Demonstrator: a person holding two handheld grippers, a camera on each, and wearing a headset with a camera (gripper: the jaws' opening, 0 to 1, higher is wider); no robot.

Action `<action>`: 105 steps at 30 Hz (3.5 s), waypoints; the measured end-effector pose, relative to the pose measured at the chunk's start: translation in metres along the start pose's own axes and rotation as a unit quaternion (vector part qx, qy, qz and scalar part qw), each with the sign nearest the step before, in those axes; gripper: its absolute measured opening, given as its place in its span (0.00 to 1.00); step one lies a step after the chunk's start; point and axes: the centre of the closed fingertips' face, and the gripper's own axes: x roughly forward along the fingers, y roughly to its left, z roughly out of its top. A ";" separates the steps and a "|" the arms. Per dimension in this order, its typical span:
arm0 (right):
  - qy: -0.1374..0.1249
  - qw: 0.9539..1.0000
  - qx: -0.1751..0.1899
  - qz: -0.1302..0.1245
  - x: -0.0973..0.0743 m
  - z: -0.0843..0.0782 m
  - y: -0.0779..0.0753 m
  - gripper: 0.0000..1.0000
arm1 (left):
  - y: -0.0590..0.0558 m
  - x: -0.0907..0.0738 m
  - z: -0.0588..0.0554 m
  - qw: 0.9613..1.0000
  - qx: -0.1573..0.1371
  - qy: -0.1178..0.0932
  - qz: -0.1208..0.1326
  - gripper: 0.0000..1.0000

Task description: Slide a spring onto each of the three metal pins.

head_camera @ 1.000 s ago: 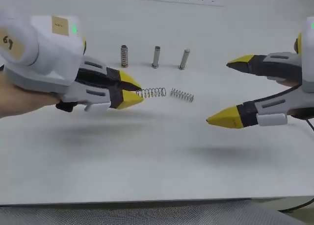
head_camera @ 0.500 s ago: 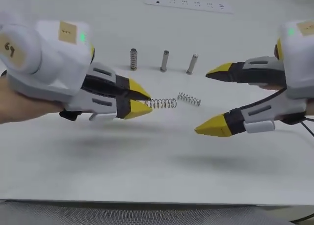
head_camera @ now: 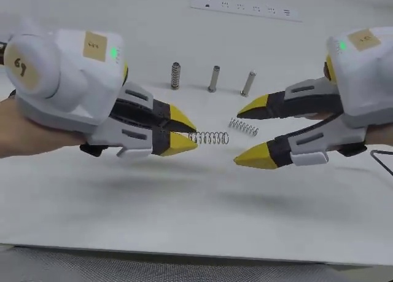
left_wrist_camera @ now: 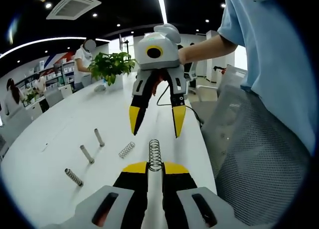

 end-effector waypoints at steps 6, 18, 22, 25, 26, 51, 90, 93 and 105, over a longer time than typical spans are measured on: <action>0.011 1.000 -0.016 0.016 0.005 -0.002 0.002 0.29 | -0.001 0.001 0.000 1.000 -0.002 0.000 -0.002 0.01; 0.022 0.999 -0.029 0.038 0.012 -0.002 0.005 0.14 | -0.002 0.004 0.001 1.000 -0.004 -0.004 -0.005 0.01; 0.023 0.998 -0.031 0.042 0.012 -0.003 0.005 0.10 | -0.003 0.004 0.001 1.000 -0.005 -0.005 -0.006 0.01; 0.024 0.998 -0.031 0.044 0.013 -0.004 0.005 0.09 | -0.003 0.005 0.000 1.000 -0.007 -0.005 -0.006 0.01; 0.024 0.998 -0.031 0.043 0.013 -0.004 0.005 0.09 | -0.003 0.005 0.000 1.000 -0.007 -0.005 -0.006 0.01; 0.031 0.997 -0.043 0.049 0.006 0.012 0.004 0.08 | 0.000 0.008 -0.010 1.000 -0.023 0.001 -0.005 0.02; 0.032 0.997 -0.060 0.048 0.005 0.030 0.009 0.22 | -0.001 0.014 -0.013 0.999 -0.031 0.002 -0.010 0.01; 0.039 0.995 -0.077 0.043 0.007 0.032 0.009 0.22 | -0.001 0.015 -0.014 0.999 -0.033 0.003 -0.009 0.01; 0.060 0.992 -0.098 0.058 0.015 0.029 0.014 0.18 | -0.001 0.016 -0.011 0.999 -0.039 -0.002 -0.007 0.01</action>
